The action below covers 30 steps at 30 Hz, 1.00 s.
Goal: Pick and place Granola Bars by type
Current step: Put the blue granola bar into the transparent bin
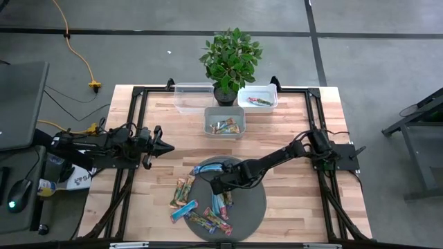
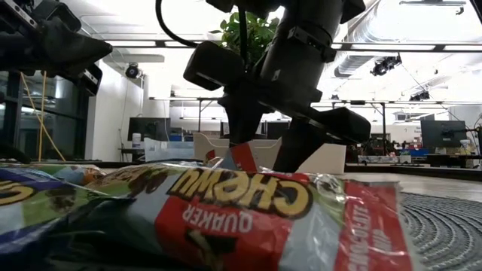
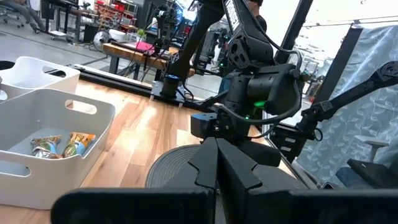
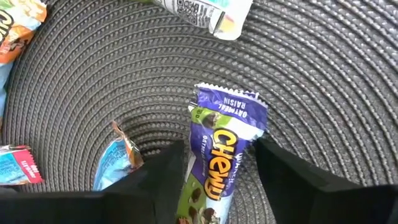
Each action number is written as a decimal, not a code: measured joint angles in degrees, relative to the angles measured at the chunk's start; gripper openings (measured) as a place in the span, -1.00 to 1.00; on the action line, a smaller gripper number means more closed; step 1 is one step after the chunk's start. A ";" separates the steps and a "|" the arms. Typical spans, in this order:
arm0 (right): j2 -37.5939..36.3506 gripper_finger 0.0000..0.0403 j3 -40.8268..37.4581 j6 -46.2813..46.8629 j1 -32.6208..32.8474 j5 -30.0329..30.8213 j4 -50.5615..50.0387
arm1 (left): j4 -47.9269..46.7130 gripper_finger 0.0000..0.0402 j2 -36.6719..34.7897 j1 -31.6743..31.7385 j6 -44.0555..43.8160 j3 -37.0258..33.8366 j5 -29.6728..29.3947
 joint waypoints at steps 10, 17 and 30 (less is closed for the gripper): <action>-1.09 -0.41 -0.20 -2.24 0.00 0.02 -0.29 | -0.02 -1.00 -0.01 0.00 -0.25 0.00 0.00; -2.78 -0.65 -0.42 -2.77 0.07 0.89 -2.10 | -0.24 -1.00 0.00 0.00 -1.27 -0.01 0.00; -7.55 -0.85 -0.35 -4.58 0.07 4.80 -1.36 | 0.22 -1.00 -0.02 0.00 -6.06 0.01 0.00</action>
